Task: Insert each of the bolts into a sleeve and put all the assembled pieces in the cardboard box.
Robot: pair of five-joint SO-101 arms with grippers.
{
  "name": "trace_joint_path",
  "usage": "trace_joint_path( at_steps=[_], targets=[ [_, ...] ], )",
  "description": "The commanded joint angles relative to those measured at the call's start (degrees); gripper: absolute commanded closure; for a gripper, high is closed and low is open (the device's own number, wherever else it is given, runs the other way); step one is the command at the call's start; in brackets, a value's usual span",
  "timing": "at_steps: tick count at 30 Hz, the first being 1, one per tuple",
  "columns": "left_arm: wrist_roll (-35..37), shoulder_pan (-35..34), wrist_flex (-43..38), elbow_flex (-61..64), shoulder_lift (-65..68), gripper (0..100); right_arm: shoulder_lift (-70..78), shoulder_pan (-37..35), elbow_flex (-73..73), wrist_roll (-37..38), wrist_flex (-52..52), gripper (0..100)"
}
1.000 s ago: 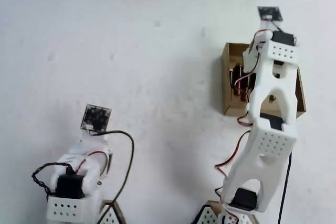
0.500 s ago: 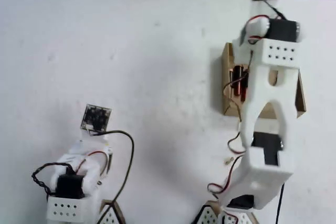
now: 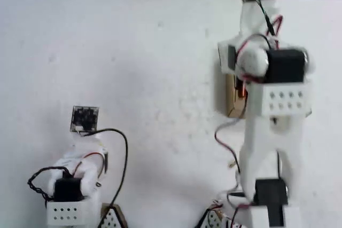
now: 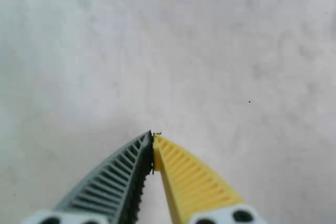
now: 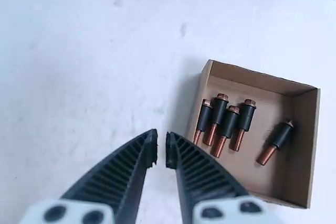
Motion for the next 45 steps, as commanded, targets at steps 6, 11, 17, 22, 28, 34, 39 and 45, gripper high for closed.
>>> trace_joint_path(
  at_steps=[6, 11, 17, 22, 28, 34, 39, 45],
  targets=[
    [0.6, 0.0, 0.3, -0.1, -0.4, 98, -19.6, -0.1, 14.3, -0.7, 2.3, 98.1],
    [0.6, -0.1, 0.3, -0.1, -0.4, 98, -30.2, -0.1, 24.9, -0.7, -0.4, 98.1],
    [0.6, -0.1, 0.3, -0.1, -0.4, 98, -42.8, 0.4, 40.4, -0.7, -7.5, 98.1],
    [0.6, -0.1, 0.3, -0.1, -0.4, 98, -49.1, 0.5, 48.7, -1.1, -10.2, 98.1],
    [0.5, -0.2, 0.3, -0.1, -0.4, 98, -54.1, 0.5, 52.7, -1.1, -10.2, 98.1],
    [0.5, -0.2, 0.3, -0.1, -0.4, 98, -61.8, 0.5, 56.9, -1.1, -10.2, 98.1],
    [0.5, -0.2, 0.3, -0.1, -0.4, 98, -68.1, 0.5, 59.8, -1.1, -10.1, 98.1],
    [0.5, -0.2, 0.3, -0.1, -0.4, 98, -74.8, 3.6, 63.3, -1.1, -10.2, 98.1]
  ],
)
